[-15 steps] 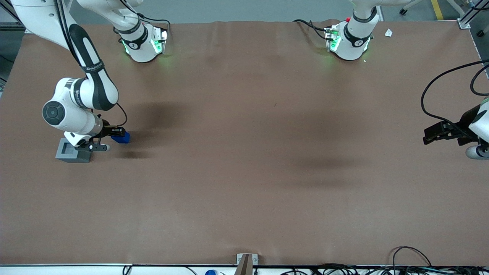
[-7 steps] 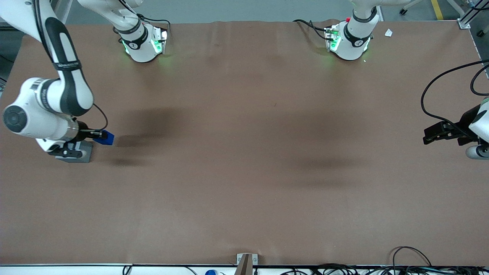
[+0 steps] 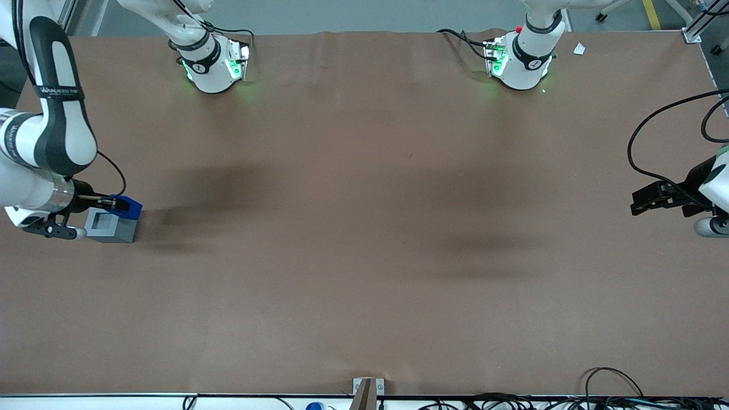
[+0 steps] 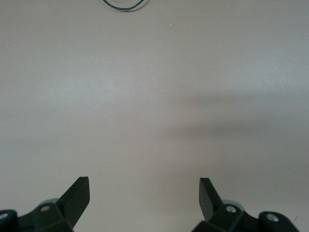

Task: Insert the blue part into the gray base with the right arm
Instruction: 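Carry the blue block with the right gripper above the gray base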

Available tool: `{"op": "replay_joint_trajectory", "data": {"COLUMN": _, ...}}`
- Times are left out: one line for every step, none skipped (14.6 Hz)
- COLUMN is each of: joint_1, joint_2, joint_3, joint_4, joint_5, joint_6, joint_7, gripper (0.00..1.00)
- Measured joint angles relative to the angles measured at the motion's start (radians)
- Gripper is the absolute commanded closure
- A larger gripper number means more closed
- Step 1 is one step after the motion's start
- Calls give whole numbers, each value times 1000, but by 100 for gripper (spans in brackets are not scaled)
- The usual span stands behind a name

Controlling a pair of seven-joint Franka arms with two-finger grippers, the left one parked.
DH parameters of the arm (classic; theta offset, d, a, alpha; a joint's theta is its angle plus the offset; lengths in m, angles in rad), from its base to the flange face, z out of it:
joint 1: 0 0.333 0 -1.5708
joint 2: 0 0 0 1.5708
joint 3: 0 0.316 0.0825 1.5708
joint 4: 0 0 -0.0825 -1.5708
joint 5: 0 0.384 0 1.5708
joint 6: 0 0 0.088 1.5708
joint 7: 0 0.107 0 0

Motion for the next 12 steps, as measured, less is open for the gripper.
{"op": "replay_joint_trajectory", "data": {"joint_1": -13, "joint_2": 0, "joint_3": 0, "joint_4": 7, "joint_5": 0, "joint_6": -1, "joint_7": -12, "gripper": 95}}
{"op": "replay_joint_trajectory", "data": {"joint_1": -25, "joint_2": 0, "joint_3": -1, "joint_4": 12, "joint_5": 0, "joint_6": -1, "joint_7": -31, "gripper": 95}}
{"op": "replay_joint_trajectory", "data": {"joint_1": -35, "joint_2": 0, "joint_3": -1, "joint_4": 17, "joint_5": 0, "joint_6": -1, "joint_7": -49, "gripper": 95}}
{"op": "replay_joint_trajectory", "data": {"joint_1": -44, "joint_2": 0, "joint_3": -1, "joint_4": 24, "joint_5": -1, "joint_6": -1, "joint_7": -65, "gripper": 95}}
{"op": "replay_joint_trajectory", "data": {"joint_1": -54, "joint_2": 0, "joint_3": -1, "joint_4": 30, "joint_5": -1, "joint_6": -1, "joint_7": -84, "gripper": 95}}
{"op": "replay_joint_trajectory", "data": {"joint_1": -62, "joint_2": 1, "joint_3": -1, "joint_4": 37, "joint_5": -2, "joint_6": -1, "joint_7": -102, "gripper": 95}}
{"op": "replay_joint_trajectory", "data": {"joint_1": -71, "joint_2": 1, "joint_3": -1, "joint_4": 42, "joint_5": -2, "joint_6": -1, "joint_7": -119, "gripper": 95}}
{"op": "replay_joint_trajectory", "data": {"joint_1": -80, "joint_2": 3, "joint_3": -1, "joint_4": 48, "joint_5": -2, "joint_6": -1, "joint_7": -139, "gripper": 95}}
{"op": "replay_joint_trajectory", "data": {"joint_1": -89, "joint_2": 8, "joint_3": -1, "joint_4": 53, "joint_5": -3, "joint_6": -1, "joint_7": -157, "gripper": 95}}
{"op": "replay_joint_trajectory", "data": {"joint_1": -99, "joint_2": 14, "joint_3": -2, "joint_4": 57, "joint_5": -3, "joint_6": 0, "joint_7": -174, "gripper": 95}}
{"op": "replay_joint_trajectory", "data": {"joint_1": -107, "joint_2": 21, "joint_3": -2, "joint_4": 61, "joint_5": -3, "joint_6": 1, "joint_7": -189, "gripper": 95}}
{"op": "replay_joint_trajectory", "data": {"joint_1": -114, "joint_2": 29, "joint_3": -2, "joint_4": 65, "joint_5": -3, "joint_6": 4, "joint_7": -199, "gripper": 95}}
